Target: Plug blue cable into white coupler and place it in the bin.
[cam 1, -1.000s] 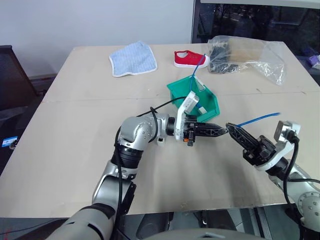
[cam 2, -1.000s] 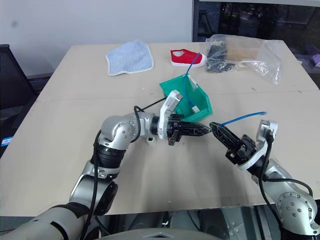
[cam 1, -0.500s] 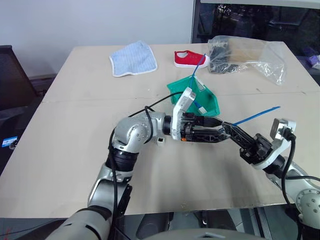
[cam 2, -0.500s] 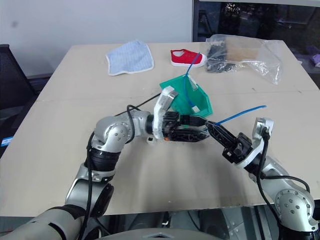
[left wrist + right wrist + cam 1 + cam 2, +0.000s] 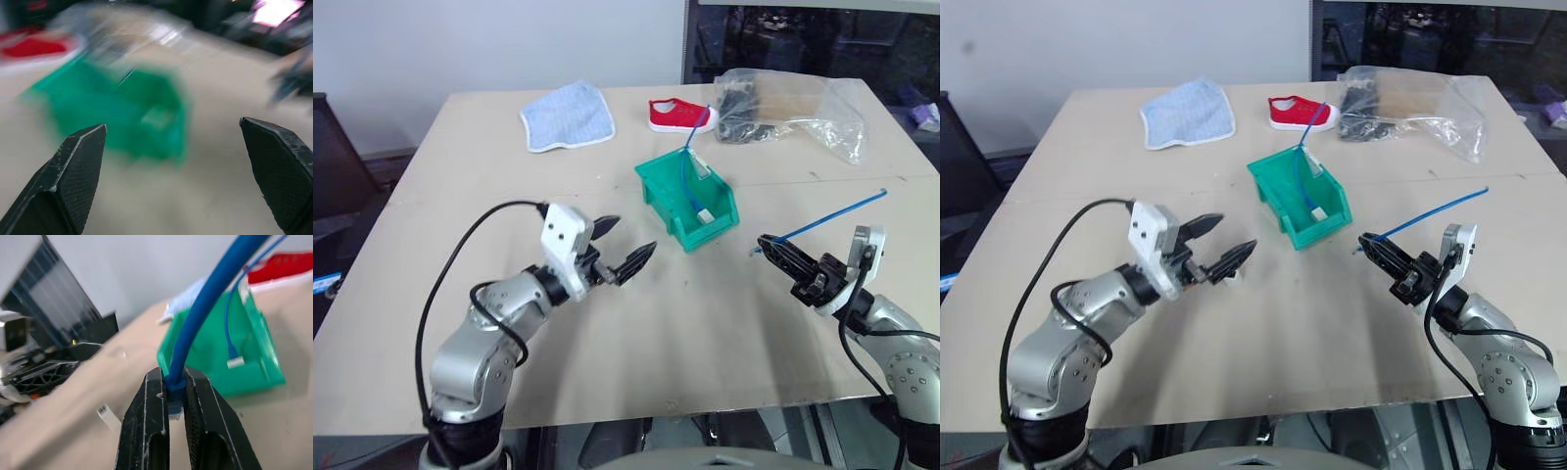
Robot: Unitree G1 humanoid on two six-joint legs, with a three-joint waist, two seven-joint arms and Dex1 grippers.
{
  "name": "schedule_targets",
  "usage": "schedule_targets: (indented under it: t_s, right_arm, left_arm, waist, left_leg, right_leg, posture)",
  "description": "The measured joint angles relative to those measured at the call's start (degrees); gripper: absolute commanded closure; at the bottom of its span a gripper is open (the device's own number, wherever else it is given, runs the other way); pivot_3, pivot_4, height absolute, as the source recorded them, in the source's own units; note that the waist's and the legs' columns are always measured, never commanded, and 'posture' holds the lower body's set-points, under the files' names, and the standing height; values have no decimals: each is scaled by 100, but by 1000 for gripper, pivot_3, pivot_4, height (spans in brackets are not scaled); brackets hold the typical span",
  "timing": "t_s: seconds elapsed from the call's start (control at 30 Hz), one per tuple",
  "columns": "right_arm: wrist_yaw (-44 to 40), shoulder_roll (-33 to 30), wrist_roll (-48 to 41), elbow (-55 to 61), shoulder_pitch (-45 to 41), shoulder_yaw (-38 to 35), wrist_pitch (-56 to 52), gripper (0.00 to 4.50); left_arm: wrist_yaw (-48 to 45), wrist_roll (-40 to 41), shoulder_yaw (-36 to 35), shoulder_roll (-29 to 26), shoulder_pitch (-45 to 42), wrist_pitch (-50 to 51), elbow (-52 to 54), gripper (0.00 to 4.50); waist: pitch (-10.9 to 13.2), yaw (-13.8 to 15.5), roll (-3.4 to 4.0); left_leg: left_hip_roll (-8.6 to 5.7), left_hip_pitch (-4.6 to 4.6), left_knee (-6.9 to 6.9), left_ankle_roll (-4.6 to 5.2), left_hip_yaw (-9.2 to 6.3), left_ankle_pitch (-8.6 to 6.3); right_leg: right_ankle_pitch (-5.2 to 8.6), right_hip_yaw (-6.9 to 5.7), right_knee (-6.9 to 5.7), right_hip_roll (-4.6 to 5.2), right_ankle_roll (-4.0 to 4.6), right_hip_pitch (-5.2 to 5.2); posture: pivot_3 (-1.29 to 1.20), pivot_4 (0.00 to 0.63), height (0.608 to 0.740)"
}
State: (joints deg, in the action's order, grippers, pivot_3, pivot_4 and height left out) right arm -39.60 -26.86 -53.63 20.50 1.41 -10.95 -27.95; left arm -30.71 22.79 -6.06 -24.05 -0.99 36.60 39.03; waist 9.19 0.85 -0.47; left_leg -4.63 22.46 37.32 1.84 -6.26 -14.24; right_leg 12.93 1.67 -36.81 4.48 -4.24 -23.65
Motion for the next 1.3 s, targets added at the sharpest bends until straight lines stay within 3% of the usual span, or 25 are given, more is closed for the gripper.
schedule_targets:
  t_s: [0.2, 0.43, 0.7, 1.0, 1.1, 1.3]
  right_arm:
    - [-138, 104, 189, -93, -97, 150, 16, 4500]
    - [-144, -13, 208, -97, -208, 120, -112, 4500]
    - [-94, -330, 1, 149, -43, -131, -480, 4500]
    - [-43, -409, -97, 222, 63, -256, -683, 4500]
    - [-41, -409, -95, 221, 62, -261, -684, 4500]
    - [-38, -399, -67, 221, 68, -261, -679, 4500]
  left_arm:
    - [392, -933, 784, 140, 1374, -928, -62, 28]
    - [610, -1709, 1217, 141, 1332, -1842, -818, 28]
    - [1022, -2154, 1746, 760, 1524, -2513, -1479, 28]
    - [1480, -2390, 1812, 1320, 1261, -2885, -1955, 28]
    - [1592, -2446, 1814, 1423, 1210, -3003, -2069, 870]
    - [1760, -2544, 1796, 1565, 1109, -3004, -2165, 3456]
  waist:
    - [-3, 19, 2]
    - [-6, 0, 6]
    - [-6, 12, 7]
    - [-14, 13, 15]
    - [-18, 15, 19]
    - [-21, 14, 21]
  left_leg:
    - [-6, -3, 4, 25, 8, -14]
    - [-2, -2, 2, 25, 2, -15]
    - [-3, 2, 4, 27, 1, -15]
    - [-5, 1, 6, 28, 2, -15]
    - [-5, 1, 6, 28, 2, -15]
    - [-6, 0, 8, 28, 1, -14]
  right_leg:
    - [1, -4, 4, 16, 0, 9]
    - [1, -11, 5, 10, 0, 7]
    - [1, -15, 7, 20, -1, 8]
    - [1, -18, 6, 8, -3, 10]
    - [1, -19, 6, 8, -3, 11]
    - [1, -20, 5, 2, -3, 12]
  posture:
    - [0, 150, 740]
    - [0, 150, 740]
    - [0, 150, 740]
    - [0, 150, 740]
    - [0, 150, 740]
    - [0, 150, 740]
